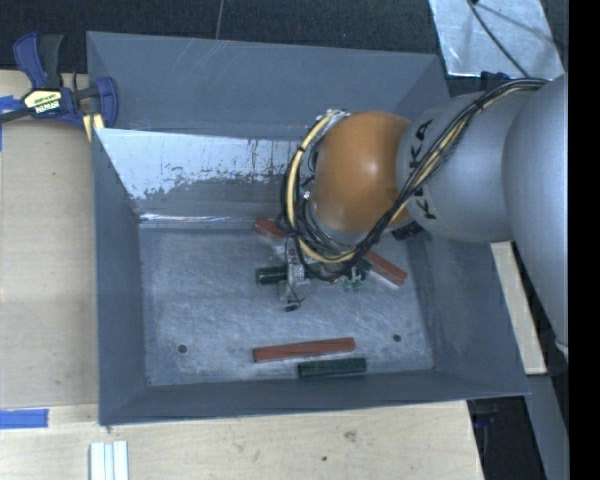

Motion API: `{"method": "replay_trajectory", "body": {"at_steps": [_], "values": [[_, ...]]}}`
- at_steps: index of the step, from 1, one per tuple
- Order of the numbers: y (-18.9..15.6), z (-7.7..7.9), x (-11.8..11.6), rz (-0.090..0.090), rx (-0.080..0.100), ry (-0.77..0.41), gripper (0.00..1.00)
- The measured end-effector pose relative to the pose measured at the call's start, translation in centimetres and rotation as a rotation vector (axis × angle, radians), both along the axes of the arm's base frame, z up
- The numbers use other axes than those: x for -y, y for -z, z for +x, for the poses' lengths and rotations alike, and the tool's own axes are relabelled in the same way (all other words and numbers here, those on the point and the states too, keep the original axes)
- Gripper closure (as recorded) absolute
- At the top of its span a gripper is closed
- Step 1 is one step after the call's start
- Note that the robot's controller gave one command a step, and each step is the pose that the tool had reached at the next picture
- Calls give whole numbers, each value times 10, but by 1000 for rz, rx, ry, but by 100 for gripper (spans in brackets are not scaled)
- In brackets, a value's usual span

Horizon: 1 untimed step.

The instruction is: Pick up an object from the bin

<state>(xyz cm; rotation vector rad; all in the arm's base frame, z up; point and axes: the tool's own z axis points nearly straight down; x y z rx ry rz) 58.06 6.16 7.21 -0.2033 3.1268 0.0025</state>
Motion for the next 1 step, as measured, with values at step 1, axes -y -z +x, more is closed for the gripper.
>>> {"method": "replay_trajectory", "body": {"at_steps": [1], "values": [[0, 0, 0, 0, 0, 0, 100]]}}
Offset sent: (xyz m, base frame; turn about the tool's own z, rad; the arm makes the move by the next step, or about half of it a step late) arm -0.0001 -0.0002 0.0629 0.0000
